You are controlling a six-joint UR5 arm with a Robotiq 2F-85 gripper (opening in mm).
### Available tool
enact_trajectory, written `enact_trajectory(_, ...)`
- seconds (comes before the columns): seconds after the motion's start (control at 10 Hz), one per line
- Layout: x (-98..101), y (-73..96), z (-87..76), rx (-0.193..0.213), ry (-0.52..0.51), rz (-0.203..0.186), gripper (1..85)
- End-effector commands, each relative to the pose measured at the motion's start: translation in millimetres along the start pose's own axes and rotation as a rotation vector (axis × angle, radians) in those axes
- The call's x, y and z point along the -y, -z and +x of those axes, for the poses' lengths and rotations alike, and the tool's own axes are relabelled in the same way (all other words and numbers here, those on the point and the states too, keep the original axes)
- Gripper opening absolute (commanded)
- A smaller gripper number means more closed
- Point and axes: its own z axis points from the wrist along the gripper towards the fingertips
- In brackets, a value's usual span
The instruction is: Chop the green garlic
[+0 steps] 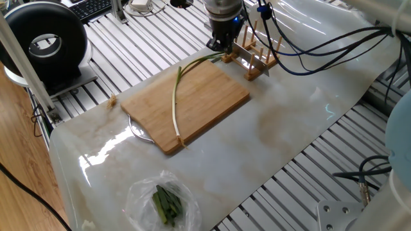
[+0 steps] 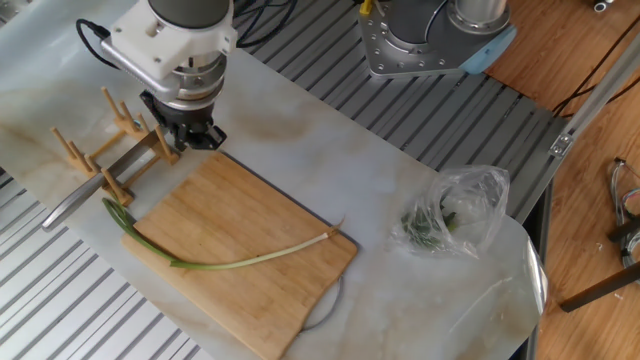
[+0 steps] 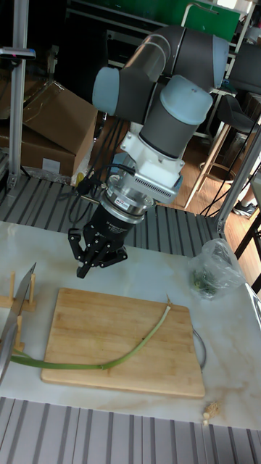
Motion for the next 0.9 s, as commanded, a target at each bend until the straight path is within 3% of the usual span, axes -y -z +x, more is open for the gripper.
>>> enact_trajectory(0.0,-7.1,-7.8,-7.4,0.022,0.026,-0.008,1.3)
enact_trajectory(0.3,-9.9,-3.6,-17.0,0.056,0.067,-0.009,1.3)
enact_trajectory(0.7,-1.8,3.0,-19.7,0.049,0.078,0.043,1.3)
enact_trajectory(0.8,-4.4,3.0,-19.2,0.045,0.08,0.036,1.3)
